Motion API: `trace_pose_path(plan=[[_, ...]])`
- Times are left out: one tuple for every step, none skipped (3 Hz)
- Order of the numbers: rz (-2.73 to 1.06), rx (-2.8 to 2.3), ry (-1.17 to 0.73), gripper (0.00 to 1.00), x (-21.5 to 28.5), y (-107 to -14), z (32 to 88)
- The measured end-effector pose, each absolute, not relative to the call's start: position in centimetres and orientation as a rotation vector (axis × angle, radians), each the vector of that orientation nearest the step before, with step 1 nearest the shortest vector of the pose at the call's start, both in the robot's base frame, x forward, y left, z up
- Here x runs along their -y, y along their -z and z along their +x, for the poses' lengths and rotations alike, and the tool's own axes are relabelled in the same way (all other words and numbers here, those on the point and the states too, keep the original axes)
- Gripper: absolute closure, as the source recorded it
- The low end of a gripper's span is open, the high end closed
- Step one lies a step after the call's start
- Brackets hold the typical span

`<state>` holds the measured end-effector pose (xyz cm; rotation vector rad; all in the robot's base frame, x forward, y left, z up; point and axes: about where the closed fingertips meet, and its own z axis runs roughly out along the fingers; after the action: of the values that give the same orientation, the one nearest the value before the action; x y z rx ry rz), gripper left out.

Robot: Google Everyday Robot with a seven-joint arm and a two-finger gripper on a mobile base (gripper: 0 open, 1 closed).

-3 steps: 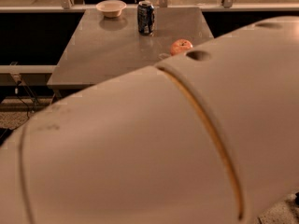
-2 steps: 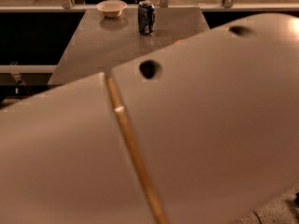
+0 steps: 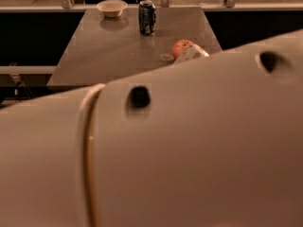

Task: Pick blue chip bag from bottom drawer and place on counter

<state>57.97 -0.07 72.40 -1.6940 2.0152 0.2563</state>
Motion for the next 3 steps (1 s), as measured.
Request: trace_pose_path(plan=[[-1.690,-2.012,-0.234,1.00,2.1,-72.4,57.9],[-1.736,-1.964,-0.261,1.00,0.5,-73.5,58.2],[-1.787,-1.921,-0.210,1.00,-0.4,-76.5,59.3]])
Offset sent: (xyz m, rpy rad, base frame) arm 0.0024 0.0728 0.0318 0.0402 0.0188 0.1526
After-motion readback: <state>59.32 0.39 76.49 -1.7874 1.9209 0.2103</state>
